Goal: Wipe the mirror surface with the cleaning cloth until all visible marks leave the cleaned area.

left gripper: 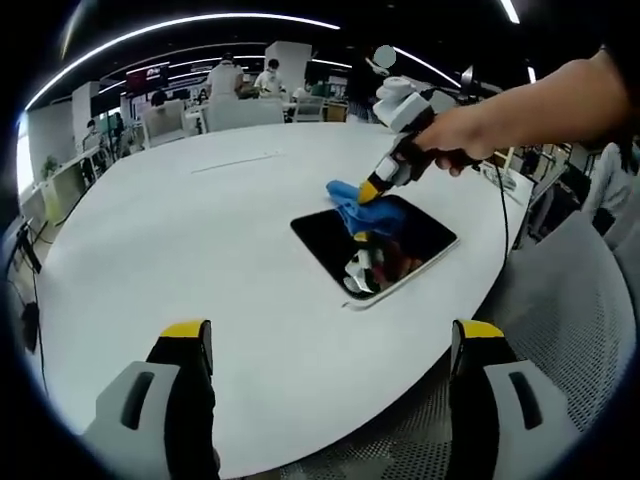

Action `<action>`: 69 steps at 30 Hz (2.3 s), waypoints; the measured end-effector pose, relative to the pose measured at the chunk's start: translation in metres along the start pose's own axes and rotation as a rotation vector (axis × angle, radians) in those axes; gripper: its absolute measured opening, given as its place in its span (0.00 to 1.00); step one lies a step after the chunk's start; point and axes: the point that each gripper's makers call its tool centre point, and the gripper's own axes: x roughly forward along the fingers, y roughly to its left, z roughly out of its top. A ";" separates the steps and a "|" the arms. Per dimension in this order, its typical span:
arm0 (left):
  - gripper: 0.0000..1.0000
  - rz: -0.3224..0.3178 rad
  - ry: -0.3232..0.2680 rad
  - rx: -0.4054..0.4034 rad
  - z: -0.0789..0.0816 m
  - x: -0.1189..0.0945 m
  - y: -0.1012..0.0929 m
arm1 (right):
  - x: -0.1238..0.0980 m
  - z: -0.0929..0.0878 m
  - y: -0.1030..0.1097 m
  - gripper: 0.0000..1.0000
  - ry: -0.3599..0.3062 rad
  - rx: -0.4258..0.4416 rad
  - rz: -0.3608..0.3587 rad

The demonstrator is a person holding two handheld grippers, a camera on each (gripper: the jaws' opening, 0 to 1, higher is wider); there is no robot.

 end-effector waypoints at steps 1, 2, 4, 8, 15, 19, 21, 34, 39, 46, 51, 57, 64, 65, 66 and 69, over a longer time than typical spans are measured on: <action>0.99 0.001 0.000 -0.001 0.000 0.000 0.000 | 0.000 0.000 -0.002 0.00 0.001 -0.003 -0.005; 0.99 0.000 0.002 -0.001 0.000 0.000 0.000 | 0.000 0.000 -0.003 0.00 0.002 -0.006 -0.007; 0.99 -0.010 0.009 0.010 -0.001 0.001 -0.002 | 0.000 0.000 -0.007 0.00 0.006 0.000 -0.012; 0.98 -0.003 0.007 0.006 -0.001 0.000 -0.001 | -0.002 -0.001 -0.013 0.00 0.007 0.006 -0.023; 0.98 -0.009 0.004 0.011 0.000 0.001 -0.002 | -0.001 -0.002 -0.023 0.00 0.019 -0.001 -0.041; 0.98 -0.008 0.003 0.010 0.000 0.001 -0.002 | -0.003 -0.003 -0.030 0.00 0.024 0.002 -0.058; 0.98 -0.009 0.003 0.011 0.000 0.001 -0.002 | -0.004 -0.004 -0.034 0.00 0.027 0.006 -0.060; 0.98 -0.009 0.008 0.012 0.000 0.001 -0.002 | -0.001 -0.004 -0.033 0.00 0.020 0.005 -0.069; 0.99 -0.013 0.012 0.010 -0.001 0.001 -0.003 | -0.005 -0.008 -0.029 0.00 0.020 0.014 -0.069; 0.99 -0.009 0.011 0.013 -0.001 0.001 -0.003 | -0.010 -0.016 -0.024 0.00 0.014 0.024 -0.059; 0.99 -0.005 0.001 0.010 0.000 0.001 -0.002 | -0.013 -0.024 -0.021 0.00 0.009 0.018 -0.060; 0.99 0.006 -0.010 -0.007 0.002 -0.001 -0.001 | -0.020 -0.034 -0.015 0.00 -0.007 0.058 -0.056; 0.99 0.003 -0.005 -0.008 0.001 -0.001 -0.001 | -0.022 -0.044 -0.012 0.00 -0.009 0.063 -0.045; 0.99 0.001 -0.006 -0.008 0.001 -0.001 -0.002 | -0.023 -0.046 -0.011 0.00 -0.011 0.062 -0.044; 0.99 0.000 -0.005 -0.007 0.001 -0.001 -0.002 | -0.023 -0.048 -0.011 0.00 -0.012 0.063 -0.042; 0.99 0.001 -0.006 -0.008 0.001 -0.002 -0.002 | -0.026 -0.053 -0.010 0.00 -0.020 0.098 -0.030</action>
